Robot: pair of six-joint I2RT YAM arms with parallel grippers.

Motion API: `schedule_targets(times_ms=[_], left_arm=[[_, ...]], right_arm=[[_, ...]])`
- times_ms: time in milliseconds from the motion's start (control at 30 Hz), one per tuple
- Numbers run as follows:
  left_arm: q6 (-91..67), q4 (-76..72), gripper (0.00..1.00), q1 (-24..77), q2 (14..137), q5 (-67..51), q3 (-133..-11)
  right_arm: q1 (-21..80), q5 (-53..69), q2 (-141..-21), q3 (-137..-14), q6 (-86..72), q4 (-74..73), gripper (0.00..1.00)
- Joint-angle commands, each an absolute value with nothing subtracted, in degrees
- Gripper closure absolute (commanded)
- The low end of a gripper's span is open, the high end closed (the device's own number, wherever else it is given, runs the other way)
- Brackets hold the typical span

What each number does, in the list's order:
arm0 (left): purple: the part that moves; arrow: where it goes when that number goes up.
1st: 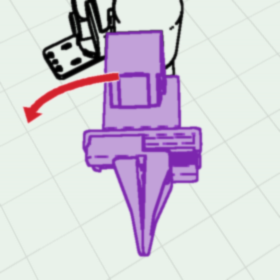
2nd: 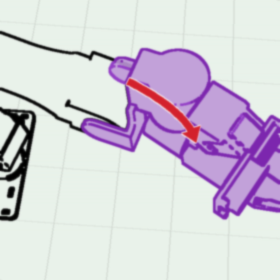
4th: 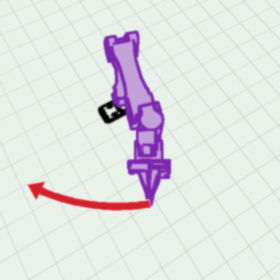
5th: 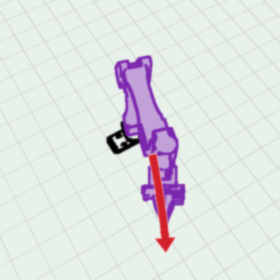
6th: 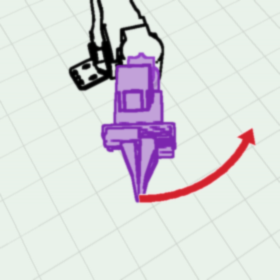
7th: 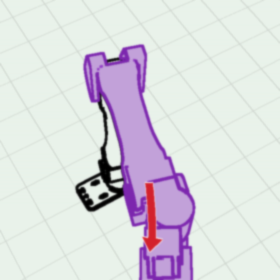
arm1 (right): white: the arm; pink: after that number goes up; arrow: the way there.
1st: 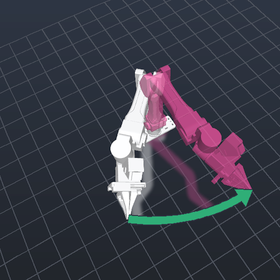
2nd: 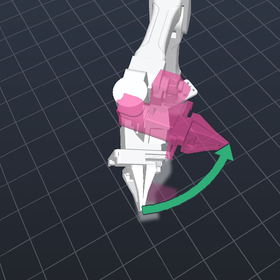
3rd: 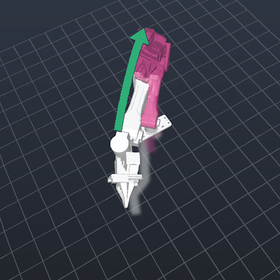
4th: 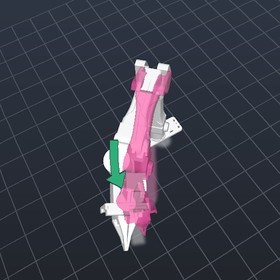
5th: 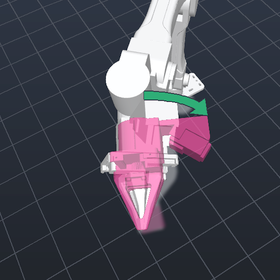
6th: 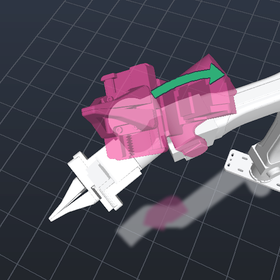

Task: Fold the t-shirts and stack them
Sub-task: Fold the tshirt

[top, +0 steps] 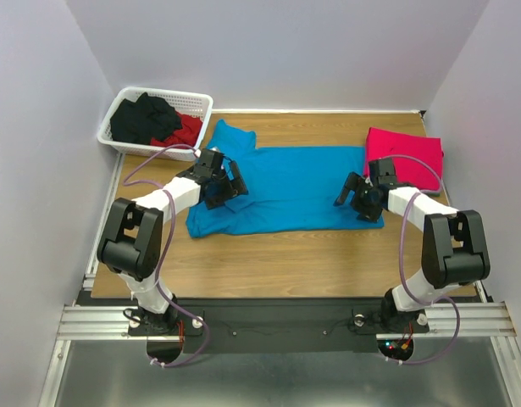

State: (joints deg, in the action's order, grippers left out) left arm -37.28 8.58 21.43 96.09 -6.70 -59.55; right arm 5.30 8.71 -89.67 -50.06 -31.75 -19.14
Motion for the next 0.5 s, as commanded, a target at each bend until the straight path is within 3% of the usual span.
schedule_targets(times_ms=[0,467], left_arm=[[-38.1,7.1,0.02,22.4,96.4,-7.5,-59.8],[-39.1,8.3,0.02,22.8,100.3,-4.0,-61.7]], right_arm=[[5.2,6.8,-90.8,-49.1,-31.1,-16.8,0.0],[5.2,4.7,-92.1,-47.7,-31.1,-16.5,0.0]])
